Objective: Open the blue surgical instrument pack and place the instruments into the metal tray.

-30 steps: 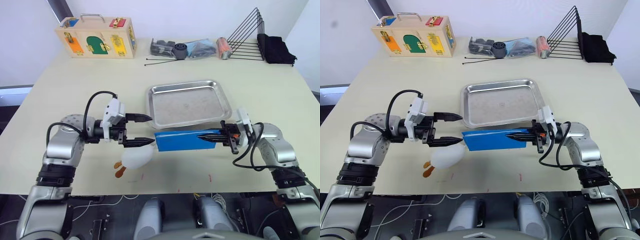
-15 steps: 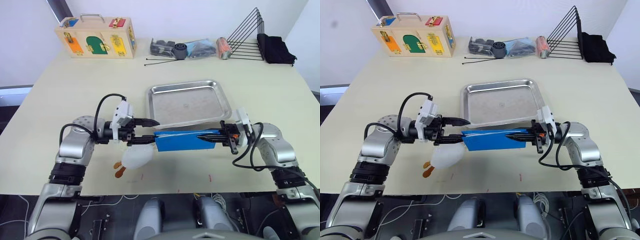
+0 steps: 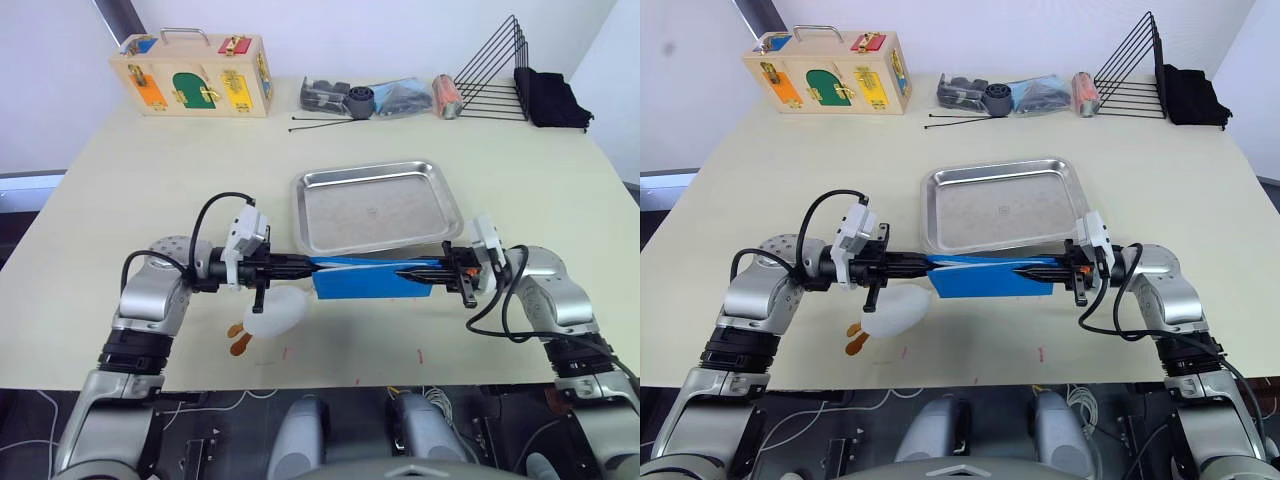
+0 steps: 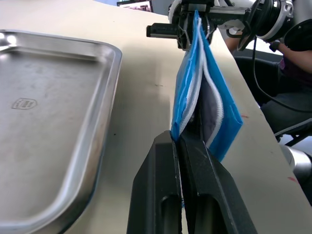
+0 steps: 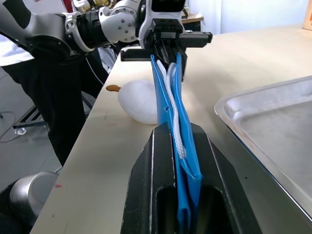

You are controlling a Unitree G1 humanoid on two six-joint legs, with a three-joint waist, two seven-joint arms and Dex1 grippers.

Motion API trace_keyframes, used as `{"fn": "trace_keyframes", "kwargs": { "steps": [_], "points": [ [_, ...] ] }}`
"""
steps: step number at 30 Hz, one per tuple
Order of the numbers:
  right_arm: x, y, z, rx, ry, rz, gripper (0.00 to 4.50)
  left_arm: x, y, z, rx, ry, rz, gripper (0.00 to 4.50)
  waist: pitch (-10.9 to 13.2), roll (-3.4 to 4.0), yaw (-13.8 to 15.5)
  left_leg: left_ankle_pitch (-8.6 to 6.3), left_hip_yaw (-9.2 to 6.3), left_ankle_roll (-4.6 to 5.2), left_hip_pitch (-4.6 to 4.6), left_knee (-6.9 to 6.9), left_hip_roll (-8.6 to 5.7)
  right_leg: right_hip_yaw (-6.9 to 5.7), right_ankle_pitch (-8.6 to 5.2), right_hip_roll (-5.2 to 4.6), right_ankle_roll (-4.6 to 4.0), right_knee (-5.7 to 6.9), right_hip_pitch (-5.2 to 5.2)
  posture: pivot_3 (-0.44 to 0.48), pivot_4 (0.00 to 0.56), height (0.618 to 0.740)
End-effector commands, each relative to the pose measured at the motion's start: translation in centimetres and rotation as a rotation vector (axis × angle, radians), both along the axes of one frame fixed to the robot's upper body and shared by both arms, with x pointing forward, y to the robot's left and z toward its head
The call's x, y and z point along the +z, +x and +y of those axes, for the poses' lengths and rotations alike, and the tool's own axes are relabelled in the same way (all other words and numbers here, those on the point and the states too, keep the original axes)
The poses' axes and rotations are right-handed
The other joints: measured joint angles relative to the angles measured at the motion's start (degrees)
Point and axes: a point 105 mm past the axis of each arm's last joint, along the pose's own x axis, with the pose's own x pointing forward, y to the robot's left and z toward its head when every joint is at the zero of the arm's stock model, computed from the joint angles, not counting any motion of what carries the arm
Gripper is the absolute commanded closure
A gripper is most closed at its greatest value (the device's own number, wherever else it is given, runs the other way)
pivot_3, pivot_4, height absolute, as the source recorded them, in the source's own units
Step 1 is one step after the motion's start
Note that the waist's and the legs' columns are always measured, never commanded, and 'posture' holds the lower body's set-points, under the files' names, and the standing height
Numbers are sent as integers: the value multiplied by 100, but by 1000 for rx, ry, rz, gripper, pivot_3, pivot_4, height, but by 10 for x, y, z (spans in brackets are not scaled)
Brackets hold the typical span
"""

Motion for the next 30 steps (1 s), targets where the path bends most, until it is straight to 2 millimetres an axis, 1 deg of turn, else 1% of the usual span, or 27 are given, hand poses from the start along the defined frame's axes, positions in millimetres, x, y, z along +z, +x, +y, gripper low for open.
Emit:
{"fn": "trace_keyframes", "kwargs": {
  "steps": [1, 5, 8, 9, 10, 12, 13, 14, 15, 17, 18, 19, 21, 23, 25, 30],
  "points": [
    [3, -4, -2, 8, -12, 9, 4500, 9, -8, -7, -18, -37, -5, 4433, 0, 0, 0, 0, 0, 0, 0, 0, 0, 0, 0, 0, 0, 0, 0, 0, 150, 740],
    [2, -6, -5, 6, -20, 25, 4500, 0, -14, -12, -6, -32, 43, 4433, 0, 0, 0, 0, -6, 0, 0, 0, 0, 1, 0, -3, 0, -1, 1, 0, 150, 740],
    [2, -7, -6, 11, -29, 38, 4500, -9, -13, -13, 18, -11, 50, 4433, 0, 0, 2, 0, -4, 0, 2, 0, -1, 1, 0, -2, 0, 1, 1, 0, 150, 740],
    [2, -8, -6, 12, -29, 38, 3770, -10, -12, -13, 25, -13, 51, 4500, 0, 0, 3, 0, -4, 0, 2, 0, -1, 0, 0, -1, 0, 1, 1, 0, 150, 740],
    [2, -8, -7, 12, -28, 41, 3424, -11, -11, -13, 29, -14, 52, 4500, 0, 0, 3, 0, -4, 0, 1, 0, -1, 0, 0, -1, 0, 0, 1, 0, 150, 740],
    [4, -9, -9, 12, -25, 45, 2551, -12, -10, -13, 32, -16, 52, 4500, 0, 0, 3, 0, -3, 0, 1, 0, -1, 0, 0, -1, 0, -1, 1, 0, 150, 740],
    [5, -10, -10, 11, -24, 50, 2093, -12, -9, -14, 32, -17, 52, 4500, 0, 0, 3, 0, -2, 0, 1, 0, -1, 0, 0, -1, 0, -1, 1, 0, 150, 740],
    [6, -11, -11, 10, -24, 55, 1515, -13, -9, -13, 31, -15, 52, 4500, 0, 0, 3, 0, -3, 0, 1, 0, -1, 0, 0, -1, 0, -1, 1, 0, 150, 740],
    [8, -12, -13, 7, -19, 62, 1315, -13, -8, -13, 29, -12, 52, 4500, 0, 0, 4, 0, -3, 0, 1, 0, -1, 0, 0, -1, 0, -1, 1, 0, 150, 740],
    [10, -14, -15, 2, -11, 71, 502, -14, -7, -14, 26, -7, 51, 4500, 0, -1, 7, 0, -3, 0, 1, 0, -2, 0, 0, -1, 0, -1, 2, 0, 150, 740],
    [12, -16, -16, -4, -6, 71, 184, -15, -6, -14, 24, -5, 50, 4500, 0, 0, 8, 0, -2, 0, 1, 0, -2, -1, 0, -1, 0, -2, 2, 0, 150, 740],
    [14, -16, -17, -7, -3, 71, 59, -15, -6, -14, 22, -4, 50, 4500, 0, 0, 15, 0, -2, 0, 1, 0, -2, 0, 0, -2, 0, -2, 2, 0, 150, 740],
    [20, -18, -20, -18, 20, 70, 59, -16, -4, -14, 19, 0, 48, 4500, 0, 0, 15, 0, -2, 0, 1, 0, -3, 0, 0, -2, 0, -1, 3, 0, 150, 740],
    [33, -19, -22, -33, 67, 80, 59, -16, -3, -15, 13, 3, 48, 4500, 0, 0, 16, 0, -2, 0, 1, 0, -3, 0, 0, -2, 0, -2, 3, 0, 150, 740],
    [39, -20, -24, -44, 77, 81, 59, -17, -2, -15, 11, 5, 47, 4500, 0, -1, 17, 0, -3, 0, 1, 0, -3, 0, 0, -2, 1, -2, 4, 0, 150, 740],
    [40, -25, -25, -39, 73, 90, 59, -18, 1, -16, 7, 11, 44, 4500, -1, -2, 18, 0, -4, 0, 1, 0, -3, -2, 0, -1, 0, -2, 4, 0, 150, 740]
  ]
}}
